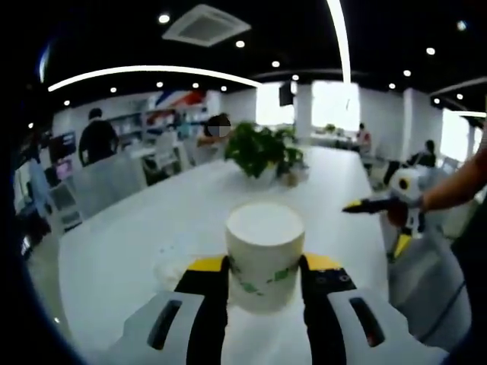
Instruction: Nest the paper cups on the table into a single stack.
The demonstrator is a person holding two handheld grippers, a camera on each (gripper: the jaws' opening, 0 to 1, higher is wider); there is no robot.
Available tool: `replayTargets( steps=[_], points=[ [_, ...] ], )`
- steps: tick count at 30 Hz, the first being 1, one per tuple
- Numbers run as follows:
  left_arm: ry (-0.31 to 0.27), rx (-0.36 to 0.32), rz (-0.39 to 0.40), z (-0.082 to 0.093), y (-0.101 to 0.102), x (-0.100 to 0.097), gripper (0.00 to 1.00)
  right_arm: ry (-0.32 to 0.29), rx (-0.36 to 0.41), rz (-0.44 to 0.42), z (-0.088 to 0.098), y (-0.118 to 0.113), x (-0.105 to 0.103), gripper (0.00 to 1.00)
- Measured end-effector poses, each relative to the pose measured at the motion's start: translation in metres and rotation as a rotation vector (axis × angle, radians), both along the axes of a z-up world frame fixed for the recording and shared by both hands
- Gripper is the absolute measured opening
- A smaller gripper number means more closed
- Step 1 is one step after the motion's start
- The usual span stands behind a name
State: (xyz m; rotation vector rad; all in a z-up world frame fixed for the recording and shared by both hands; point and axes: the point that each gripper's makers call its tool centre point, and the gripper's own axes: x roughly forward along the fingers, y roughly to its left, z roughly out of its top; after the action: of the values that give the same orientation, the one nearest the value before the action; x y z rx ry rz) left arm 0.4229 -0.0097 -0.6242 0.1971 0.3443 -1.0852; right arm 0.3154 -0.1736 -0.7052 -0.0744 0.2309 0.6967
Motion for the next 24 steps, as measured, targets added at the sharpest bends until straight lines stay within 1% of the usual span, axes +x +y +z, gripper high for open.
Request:
replayTargets(
  steps=[5,9,14,21,24],
  points=[
    [0.007,-0.004,-0.022,0.001,-0.005,-0.012,0.35,-0.009,0.001,0.009,0.006,0.003,-0.001,0.98],
    [0.008,-0.007,-0.035,0.003,-0.009,-0.02,0.35,-0.024,0.006,0.011,0.014,0.002,0.002,0.98],
    [0.011,-0.022,-0.051,0.007,-0.015,-0.029,0.35,-0.026,0.003,0.015,0.019,0.002,0.005,0.97],
    [0.005,-0.027,-0.079,0.013,-0.021,-0.044,0.35,-0.047,0.004,0.025,0.035,0.003,0.01,0.95],
    [0.005,-0.023,-0.088,0.014,-0.023,-0.049,0.35,-0.052,0.006,0.034,0.038,0.005,0.01,0.94]
  ],
)
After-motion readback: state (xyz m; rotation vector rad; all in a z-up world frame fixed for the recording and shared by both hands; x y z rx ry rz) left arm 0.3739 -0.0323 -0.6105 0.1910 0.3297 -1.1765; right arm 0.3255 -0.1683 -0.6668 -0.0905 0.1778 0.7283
